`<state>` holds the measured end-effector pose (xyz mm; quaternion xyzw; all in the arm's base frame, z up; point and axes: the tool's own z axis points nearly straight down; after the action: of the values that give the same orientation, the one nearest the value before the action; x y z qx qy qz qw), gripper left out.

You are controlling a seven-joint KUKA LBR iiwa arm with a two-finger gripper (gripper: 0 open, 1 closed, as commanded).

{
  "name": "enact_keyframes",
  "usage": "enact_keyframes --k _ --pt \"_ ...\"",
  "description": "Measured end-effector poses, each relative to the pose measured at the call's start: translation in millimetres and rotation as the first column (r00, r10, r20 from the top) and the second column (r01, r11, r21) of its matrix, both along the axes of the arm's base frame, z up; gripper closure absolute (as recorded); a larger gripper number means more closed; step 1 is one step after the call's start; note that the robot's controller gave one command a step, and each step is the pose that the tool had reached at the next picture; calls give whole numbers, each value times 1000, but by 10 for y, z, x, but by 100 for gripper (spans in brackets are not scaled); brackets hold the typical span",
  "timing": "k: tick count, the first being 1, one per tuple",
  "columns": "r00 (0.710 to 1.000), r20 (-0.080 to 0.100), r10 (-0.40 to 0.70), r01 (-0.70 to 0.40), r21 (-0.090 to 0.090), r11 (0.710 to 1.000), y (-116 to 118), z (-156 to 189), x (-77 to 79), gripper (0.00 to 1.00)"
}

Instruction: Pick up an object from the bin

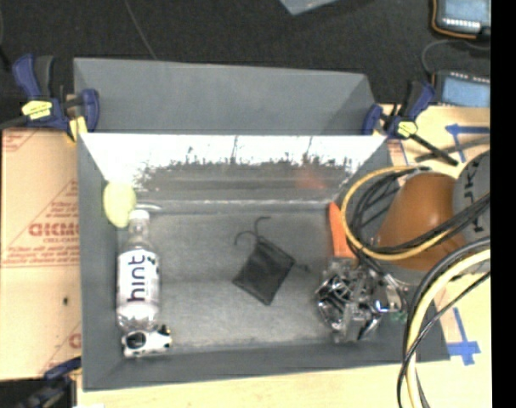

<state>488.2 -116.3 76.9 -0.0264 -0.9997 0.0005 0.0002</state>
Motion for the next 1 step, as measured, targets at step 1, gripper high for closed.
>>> enact_keyframes --k 1 --pt "1000 5 29 -29 -1 1000 -60 -44 31 0"
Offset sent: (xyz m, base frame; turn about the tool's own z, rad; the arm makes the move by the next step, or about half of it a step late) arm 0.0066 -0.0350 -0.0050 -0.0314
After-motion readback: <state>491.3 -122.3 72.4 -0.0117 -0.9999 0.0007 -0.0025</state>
